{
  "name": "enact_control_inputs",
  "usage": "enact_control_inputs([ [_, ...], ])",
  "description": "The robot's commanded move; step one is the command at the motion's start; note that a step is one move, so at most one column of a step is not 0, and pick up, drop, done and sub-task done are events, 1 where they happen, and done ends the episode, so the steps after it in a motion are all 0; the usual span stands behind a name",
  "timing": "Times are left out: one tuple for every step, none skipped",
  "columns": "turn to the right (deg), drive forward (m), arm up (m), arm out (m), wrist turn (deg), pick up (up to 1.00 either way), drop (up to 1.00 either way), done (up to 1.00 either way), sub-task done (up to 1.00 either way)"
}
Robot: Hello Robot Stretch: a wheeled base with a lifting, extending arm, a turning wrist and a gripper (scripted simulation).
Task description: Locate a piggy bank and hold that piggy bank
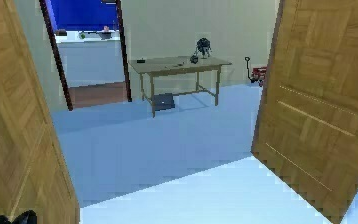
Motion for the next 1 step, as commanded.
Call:
enact_control_inputs([
  [0.0, 0.40, 0.00, 0.00, 0.0, 0.00, 0.00, 0.00, 0.00],
])
